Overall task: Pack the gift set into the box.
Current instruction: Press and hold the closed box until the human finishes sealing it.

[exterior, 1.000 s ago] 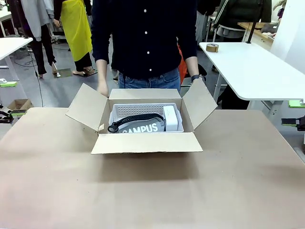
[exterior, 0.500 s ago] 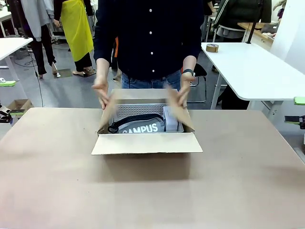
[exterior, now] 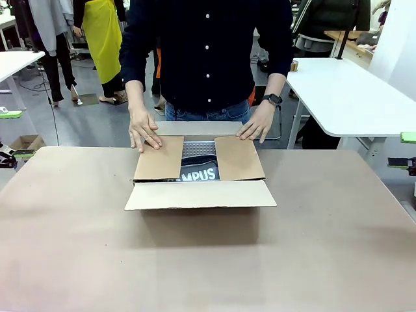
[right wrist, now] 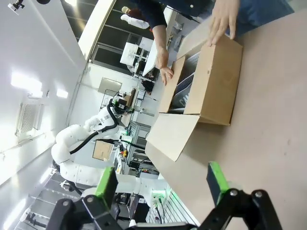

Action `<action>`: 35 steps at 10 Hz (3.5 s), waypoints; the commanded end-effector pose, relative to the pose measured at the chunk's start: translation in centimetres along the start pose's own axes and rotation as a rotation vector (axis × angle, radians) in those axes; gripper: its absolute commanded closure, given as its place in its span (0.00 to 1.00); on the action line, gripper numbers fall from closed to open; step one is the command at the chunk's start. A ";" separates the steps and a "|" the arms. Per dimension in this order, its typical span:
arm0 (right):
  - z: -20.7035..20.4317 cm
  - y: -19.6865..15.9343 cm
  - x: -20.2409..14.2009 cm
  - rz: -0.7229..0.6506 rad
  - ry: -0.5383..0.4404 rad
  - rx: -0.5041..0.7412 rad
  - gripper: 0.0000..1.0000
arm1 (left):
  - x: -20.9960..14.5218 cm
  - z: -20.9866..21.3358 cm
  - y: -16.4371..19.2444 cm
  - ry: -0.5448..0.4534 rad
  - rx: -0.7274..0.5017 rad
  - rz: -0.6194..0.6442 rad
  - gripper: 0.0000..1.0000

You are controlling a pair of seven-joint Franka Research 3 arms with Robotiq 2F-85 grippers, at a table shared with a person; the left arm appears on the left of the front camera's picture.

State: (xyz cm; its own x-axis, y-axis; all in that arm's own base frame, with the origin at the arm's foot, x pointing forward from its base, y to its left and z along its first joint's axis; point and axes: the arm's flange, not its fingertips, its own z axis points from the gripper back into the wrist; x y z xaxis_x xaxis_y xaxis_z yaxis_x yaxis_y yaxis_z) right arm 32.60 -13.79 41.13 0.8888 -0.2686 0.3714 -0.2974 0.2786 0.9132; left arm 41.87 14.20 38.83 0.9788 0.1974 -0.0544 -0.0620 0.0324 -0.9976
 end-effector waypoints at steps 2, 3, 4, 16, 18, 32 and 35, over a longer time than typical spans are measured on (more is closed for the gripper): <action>0.1 0.4 0.4 -0.005 0.007 0.004 0.00 | -0.3 0.1 0.2 -0.001 0.006 -0.020 0.00; 0.1 0.4 0.4 -0.005 0.007 0.004 0.00 | -0.3 0.1 0.2 -0.001 0.006 -0.020 0.00; 0.1 0.4 0.4 -0.005 0.007 0.004 0.00 | -0.3 0.1 0.2 -0.001 0.006 -0.020 0.00; 0.1 0.4 0.4 -0.005 0.007 0.004 0.00 | -0.3 0.1 0.2 -0.001 0.006 -0.020 0.00; 0.1 0.4 0.4 -0.005 0.007 0.004 0.00 | -0.3 0.1 0.2 -0.001 0.006 -0.020 0.00; -23.4 5.3 1.8 0.609 0.463 -0.101 0.00 | 1.1 -20.8 -2.5 0.473 -0.030 -0.409 0.00; -26.1 4.4 1.6 0.727 0.497 -0.124 0.00 | 1.7 -22.5 -0.9 0.491 -0.031 -0.456 0.00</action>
State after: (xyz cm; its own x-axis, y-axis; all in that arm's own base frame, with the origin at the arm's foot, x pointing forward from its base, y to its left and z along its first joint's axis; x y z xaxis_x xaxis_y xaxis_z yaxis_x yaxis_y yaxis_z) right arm 41.45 9.31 41.86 0.5936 0.3968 0.7002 -0.8038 0.3342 0.4921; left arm 47.92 -6.50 39.49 0.8924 -0.2845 0.3504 0.3614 -0.0146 -0.9323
